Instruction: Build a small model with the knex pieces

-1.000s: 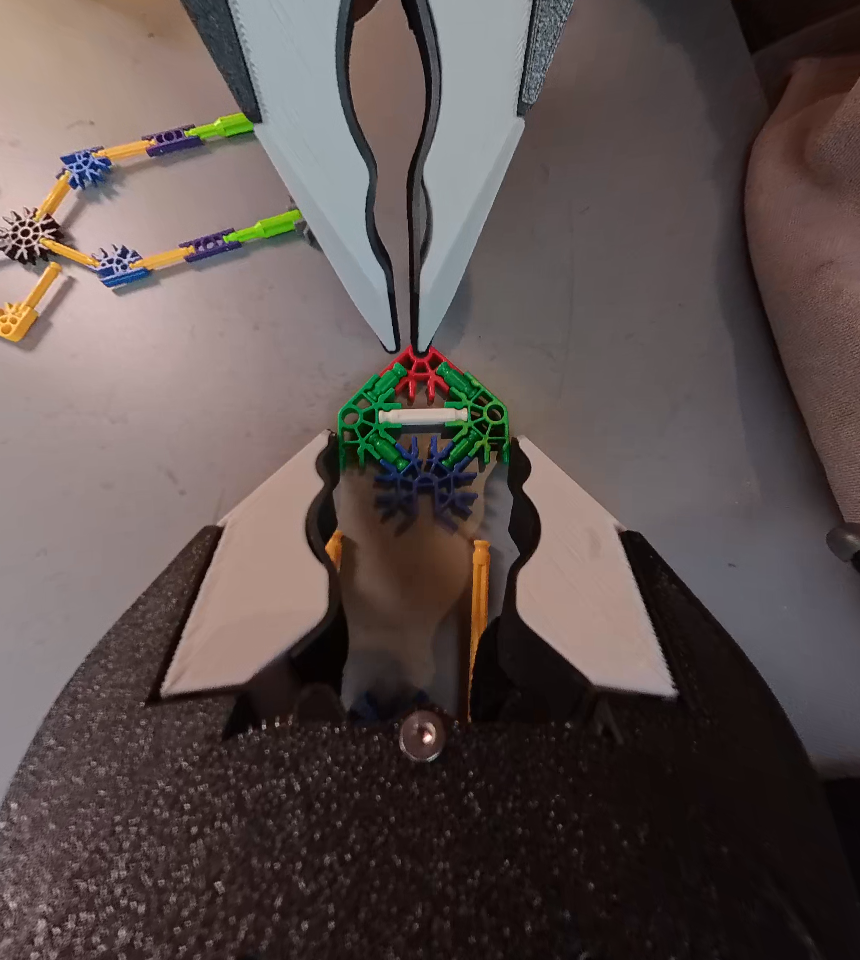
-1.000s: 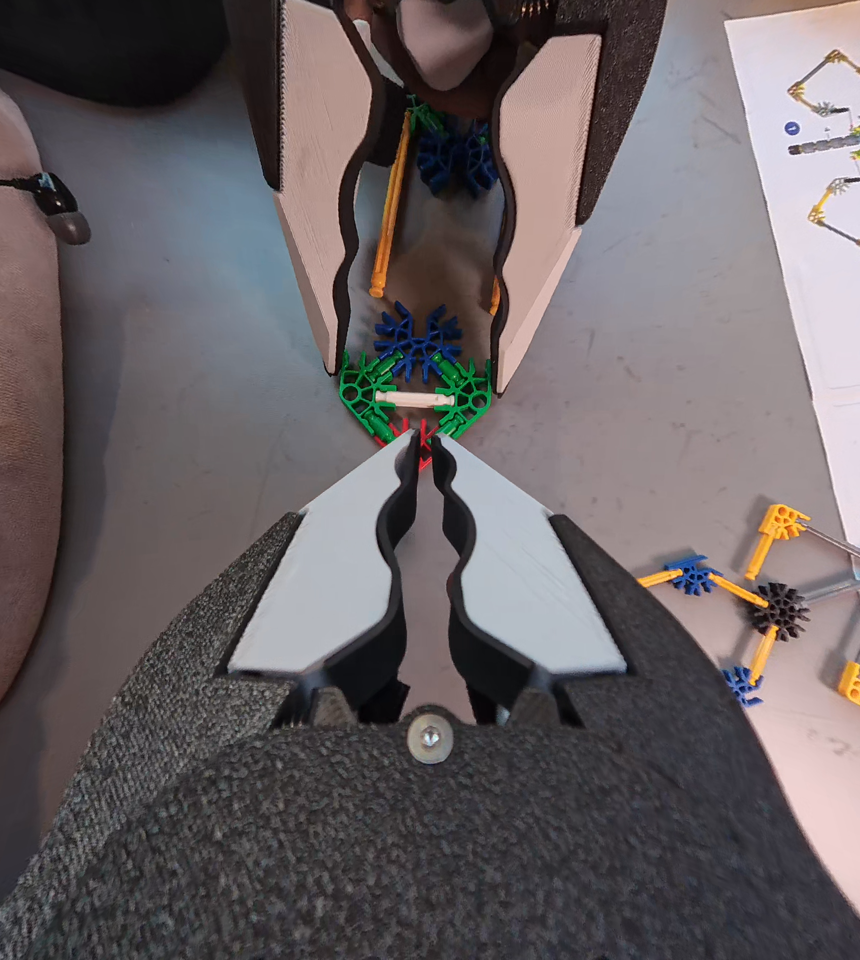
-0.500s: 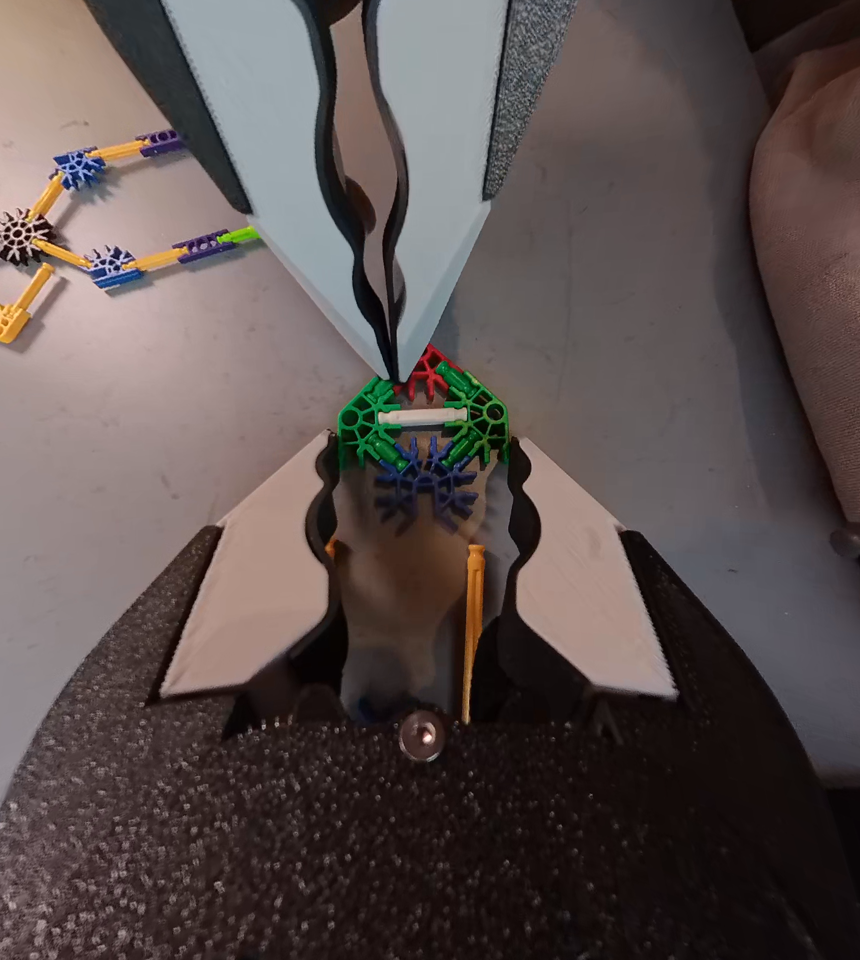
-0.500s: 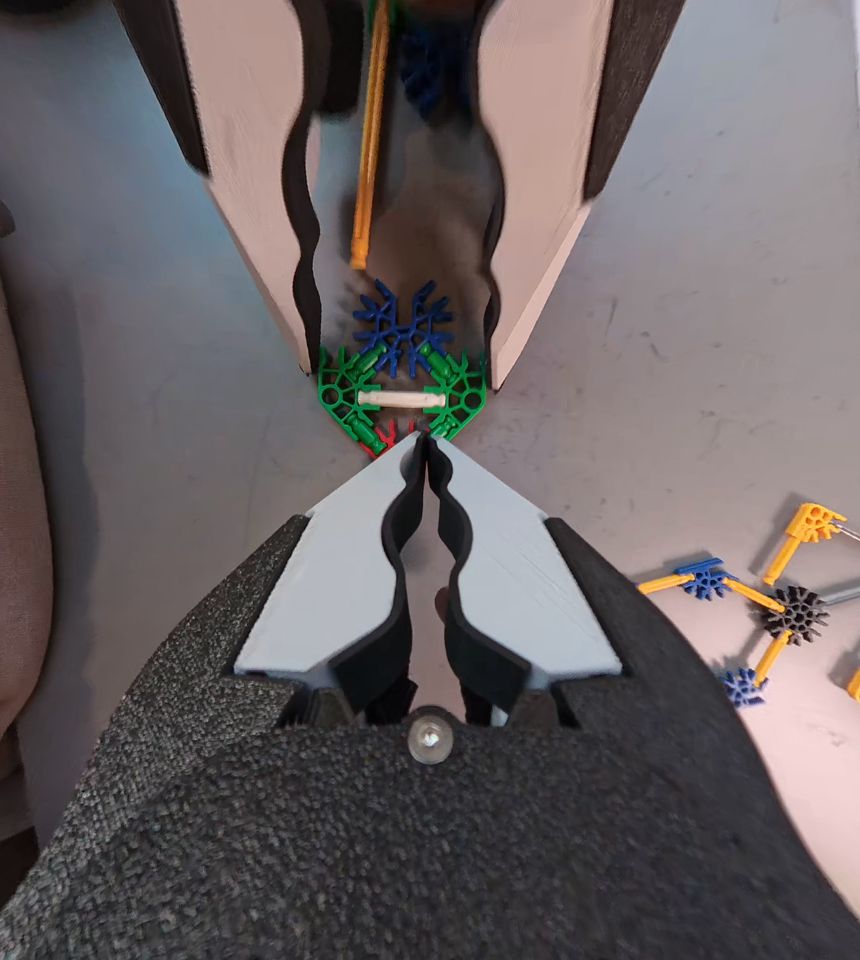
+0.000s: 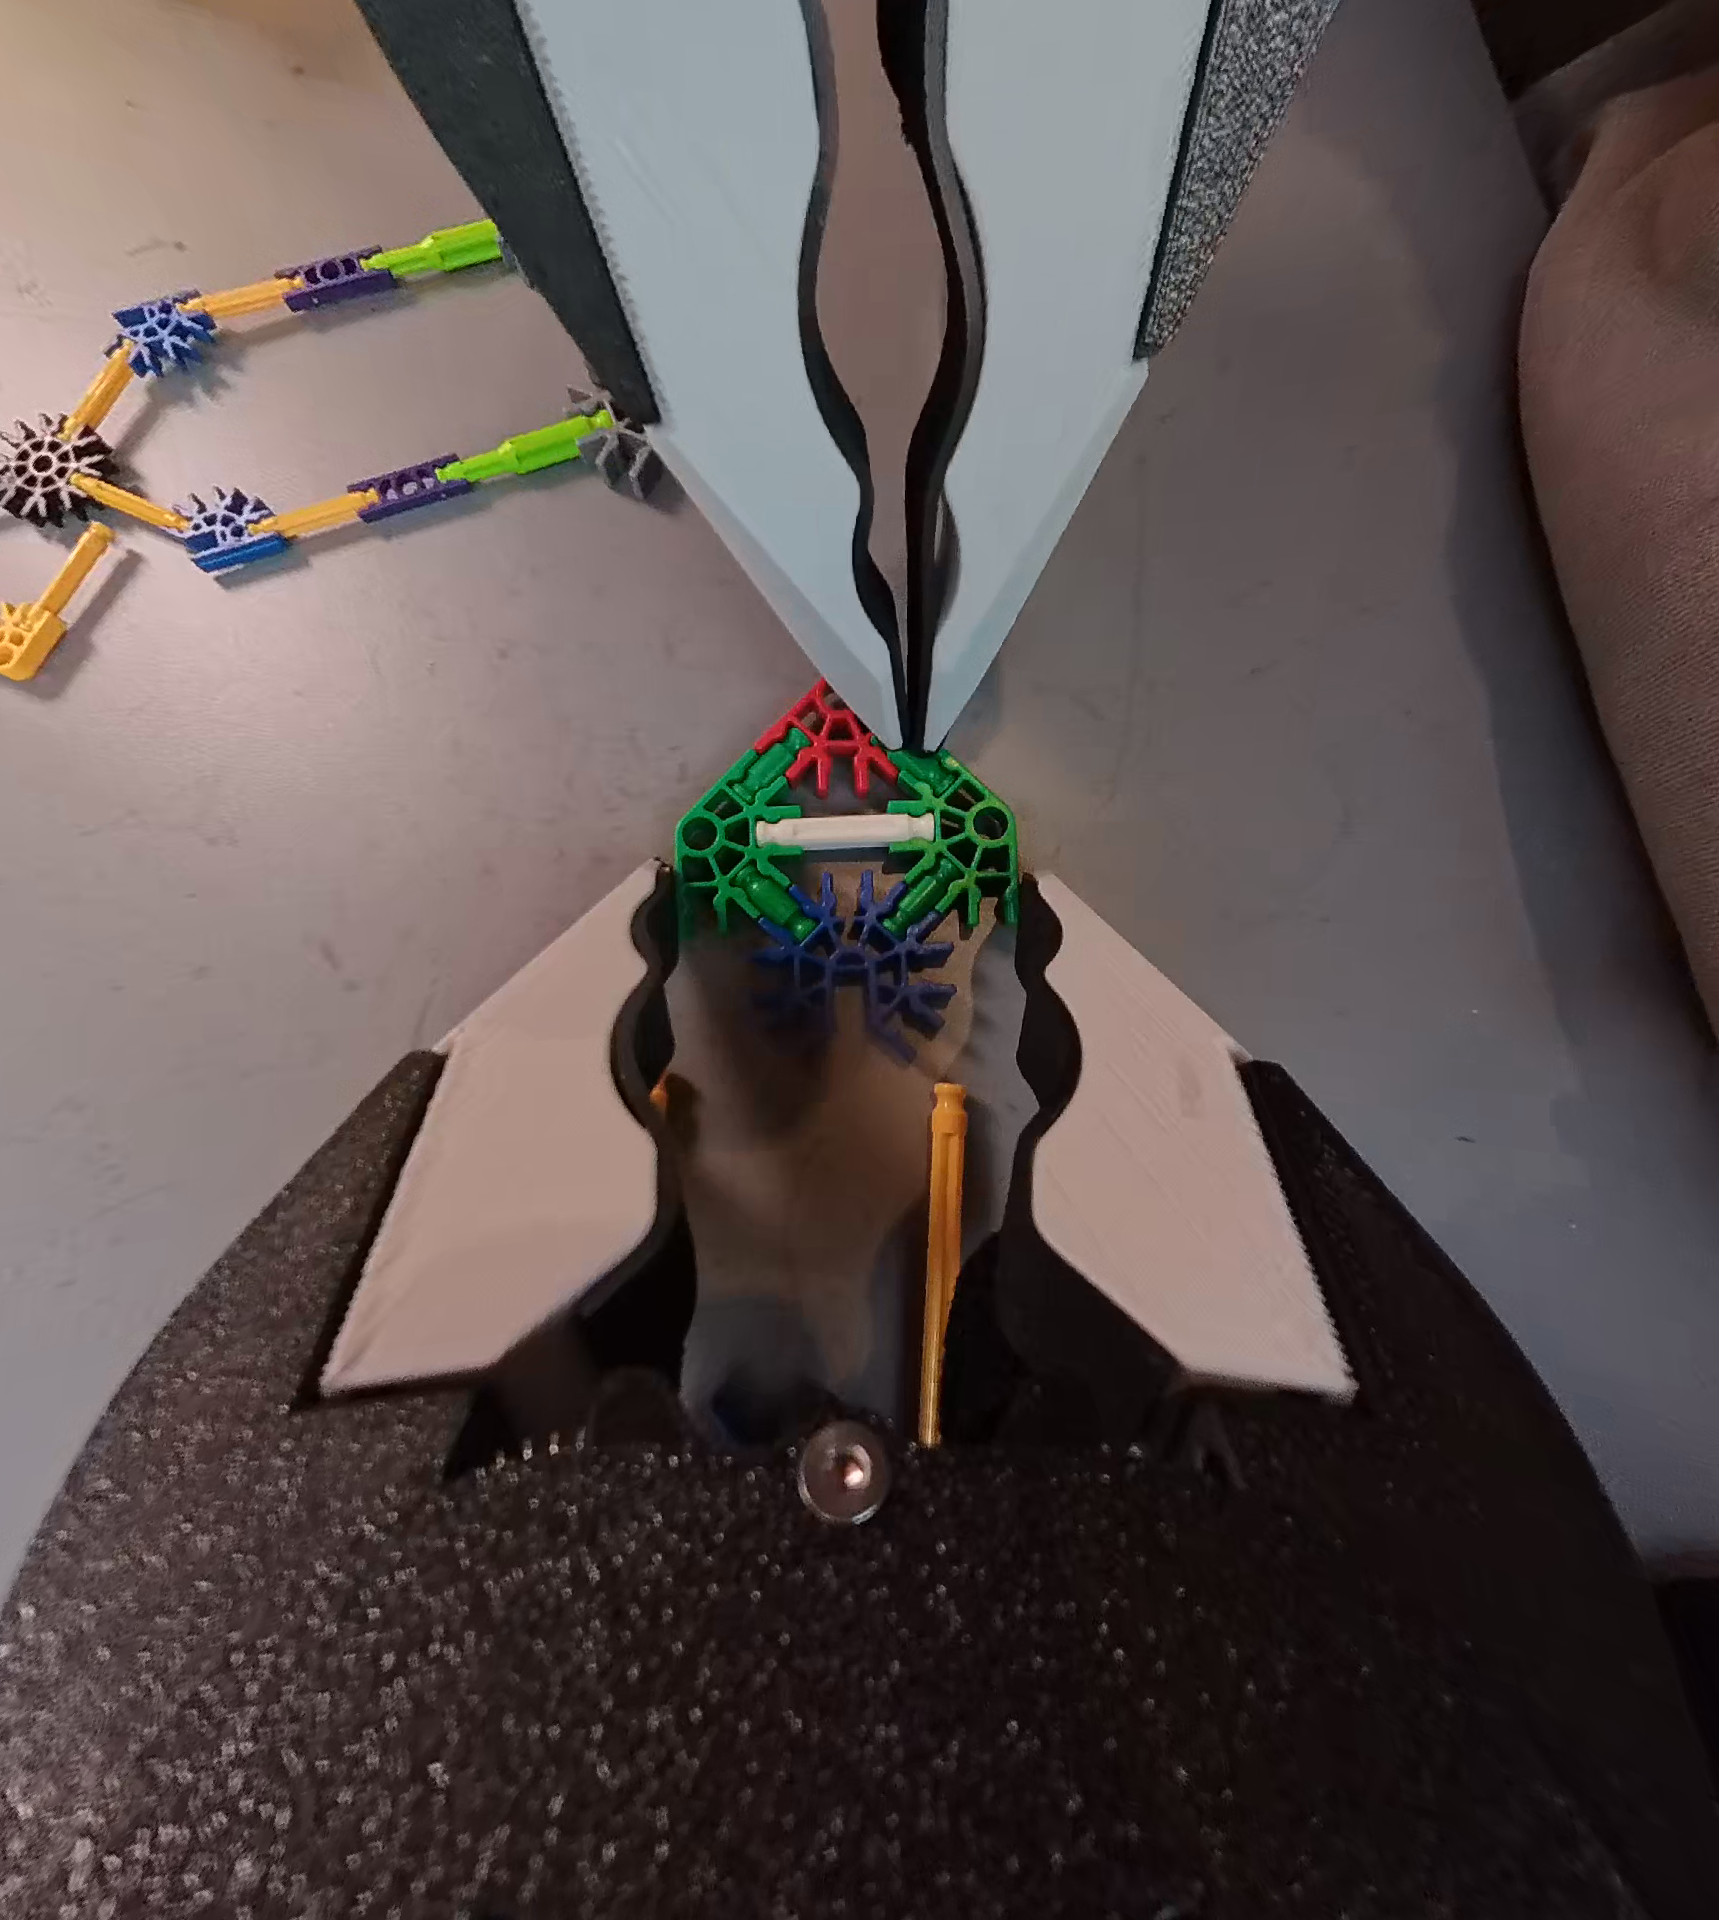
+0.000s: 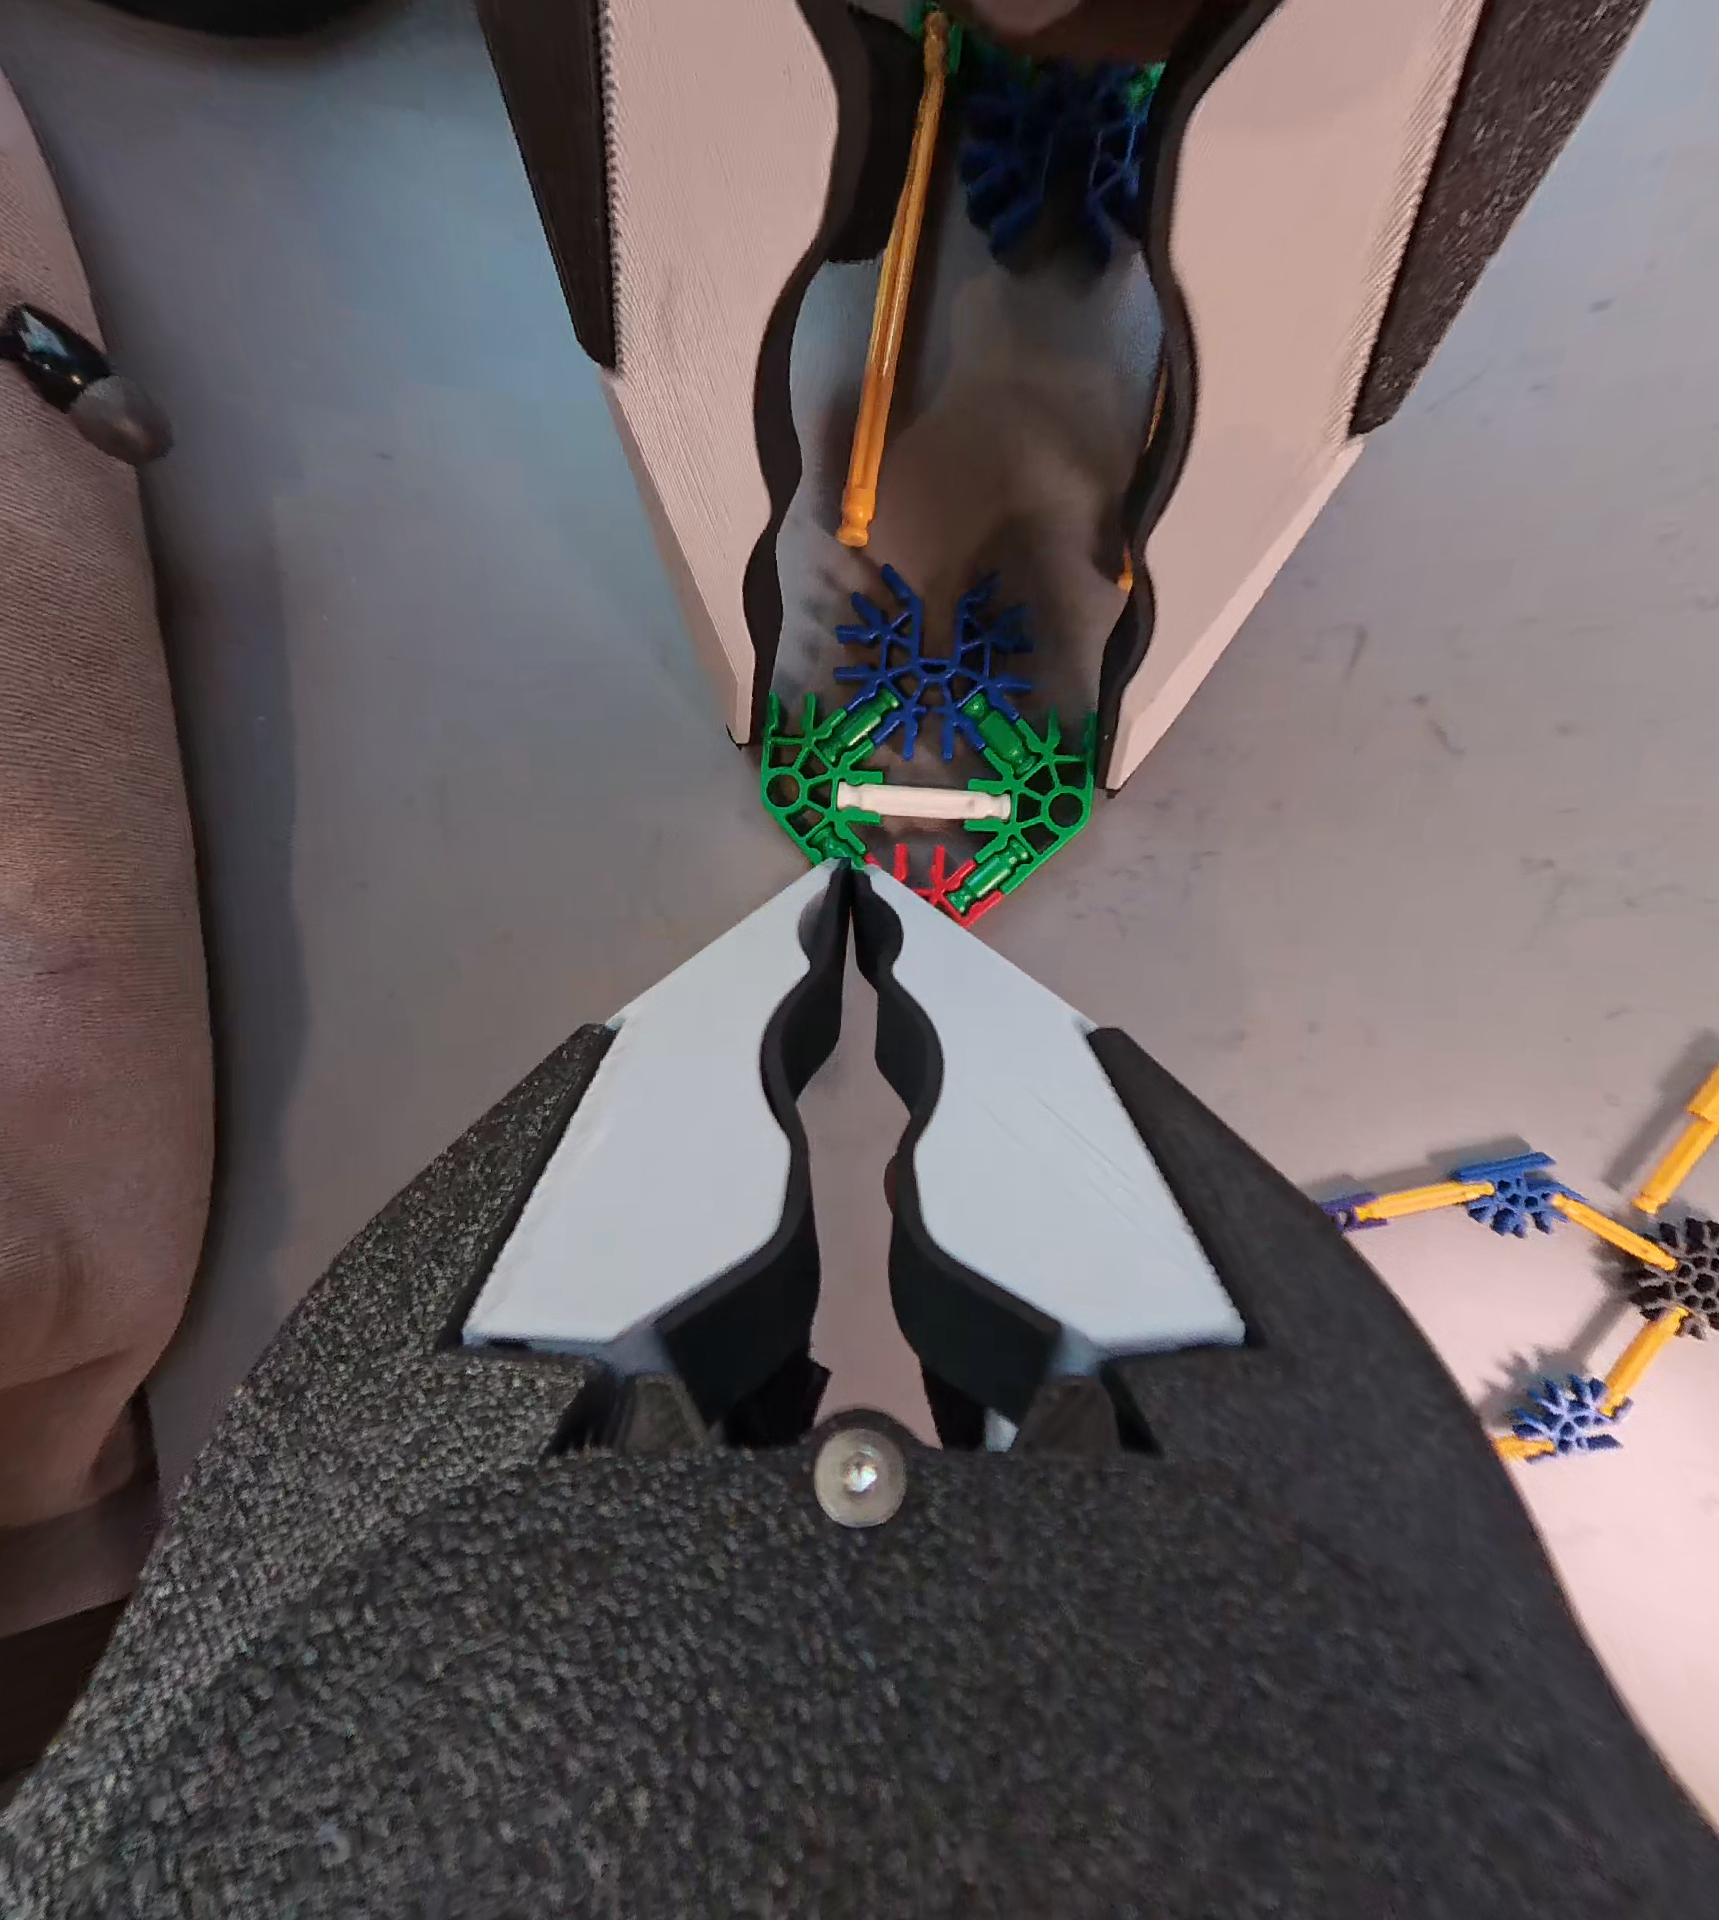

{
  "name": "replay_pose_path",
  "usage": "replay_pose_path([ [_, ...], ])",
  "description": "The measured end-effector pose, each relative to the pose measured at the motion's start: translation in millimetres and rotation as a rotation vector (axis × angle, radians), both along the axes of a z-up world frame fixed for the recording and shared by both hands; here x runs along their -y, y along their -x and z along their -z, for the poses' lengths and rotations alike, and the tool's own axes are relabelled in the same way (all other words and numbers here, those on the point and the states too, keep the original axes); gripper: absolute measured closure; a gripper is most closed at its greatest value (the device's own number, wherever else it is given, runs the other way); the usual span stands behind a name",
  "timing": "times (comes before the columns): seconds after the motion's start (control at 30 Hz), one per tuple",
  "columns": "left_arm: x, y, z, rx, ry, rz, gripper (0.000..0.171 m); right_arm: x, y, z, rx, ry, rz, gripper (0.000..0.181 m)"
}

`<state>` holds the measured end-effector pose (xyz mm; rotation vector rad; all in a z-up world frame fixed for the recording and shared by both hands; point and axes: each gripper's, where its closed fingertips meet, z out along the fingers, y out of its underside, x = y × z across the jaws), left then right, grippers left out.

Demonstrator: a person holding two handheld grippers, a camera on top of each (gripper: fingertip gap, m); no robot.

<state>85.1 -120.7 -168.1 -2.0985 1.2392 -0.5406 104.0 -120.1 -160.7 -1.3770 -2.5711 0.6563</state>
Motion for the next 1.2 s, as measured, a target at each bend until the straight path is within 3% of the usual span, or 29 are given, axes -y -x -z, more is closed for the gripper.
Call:
replay_pose_path([
  [0.03,0,0,0,0.000,0.000,-0.001,0.106,0,0,0,0.005,0.002,0.007,0.181],
  [0.47,0,0,0,0.013,-0.007,-0.010,0.106,0,0,4,0.085,0.102,0.066,0.181],
  [0.67,-1,1,0,0.016,-0.012,-0.030,0.106,-4,6,-5,-0.034,0.149,0.130,0.181],
  [0.8,-8,6,0,0.016,-0.018,-0.099,0.106,-17,9,-16,-0.143,0.147,0.230,0.153],
  [0.97,-13,9,0,0.021,-0.023,-0.163,0.106,-25,5,-3,-0.196,0.095,0.304,0.123],
  [1.2,-15,9,0,-0.001,-0.029,-0.214,0.105,-16,15,9,-0.174,-0.009,0.217,0.113],
])
